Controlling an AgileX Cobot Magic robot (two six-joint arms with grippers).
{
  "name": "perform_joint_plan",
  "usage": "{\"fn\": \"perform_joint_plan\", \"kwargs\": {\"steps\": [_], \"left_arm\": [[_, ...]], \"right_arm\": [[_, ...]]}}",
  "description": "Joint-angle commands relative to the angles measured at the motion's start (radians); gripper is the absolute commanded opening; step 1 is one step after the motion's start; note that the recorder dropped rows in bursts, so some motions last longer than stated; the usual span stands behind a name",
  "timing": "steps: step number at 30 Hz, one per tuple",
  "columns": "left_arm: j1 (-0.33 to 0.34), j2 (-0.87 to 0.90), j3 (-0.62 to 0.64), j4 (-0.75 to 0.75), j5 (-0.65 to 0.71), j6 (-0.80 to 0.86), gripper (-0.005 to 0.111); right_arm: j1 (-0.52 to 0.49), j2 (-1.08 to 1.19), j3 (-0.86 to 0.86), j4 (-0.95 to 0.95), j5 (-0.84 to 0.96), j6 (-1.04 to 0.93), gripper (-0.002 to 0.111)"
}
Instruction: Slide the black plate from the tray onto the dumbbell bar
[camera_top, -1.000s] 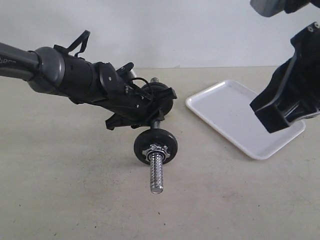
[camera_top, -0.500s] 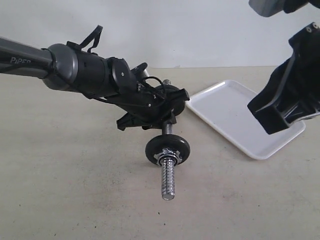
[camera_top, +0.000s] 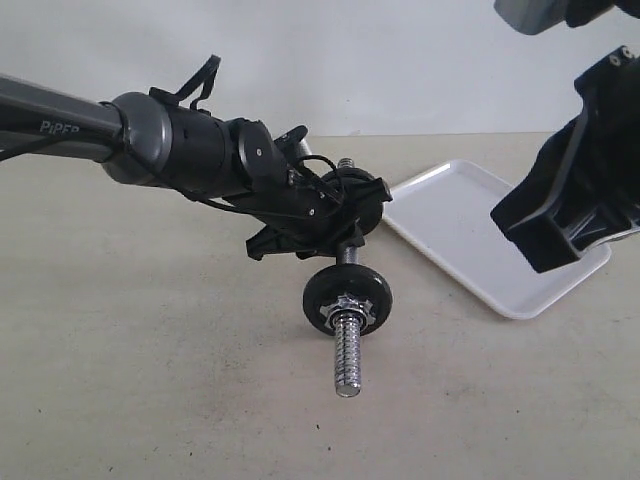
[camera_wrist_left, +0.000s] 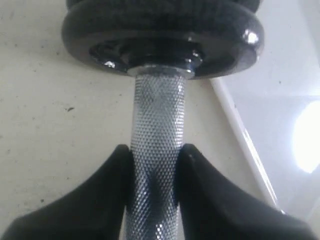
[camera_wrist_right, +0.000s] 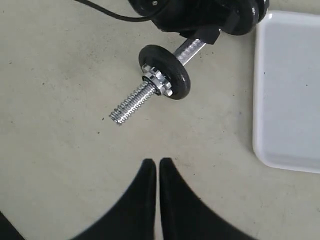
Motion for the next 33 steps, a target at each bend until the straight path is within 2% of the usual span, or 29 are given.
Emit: {"fn": "perform_joint_plan", "kwargs": {"steps": [1, 5, 28, 33], "left_arm": [[0.025, -0.031, -0.037, -0.061, -0.591, -0.054, 0.004], [0.054, -0.031, -0.037, -0.057, -0.593, -0.054, 0.004], [0.054, -0.031, -0.037, -0.048, -0.594, -0.052, 0.004], [0.054, -0.031, -0.037, -0.044, -0.560, -0.031, 0.004]], "right_arm": [[-0.004, -0.008, 0.006, 0.001, -0.003, -0.018, 0.000], [-0.004, -0.008, 0.006, 0.001, -0.003, -0.018, 0.000], [-0.004, -0.008, 0.006, 0.001, -0.003, -0.021, 0.000], [-0.004, -0.008, 0.006, 0.001, -0.003, -0.021, 0.000]]}}
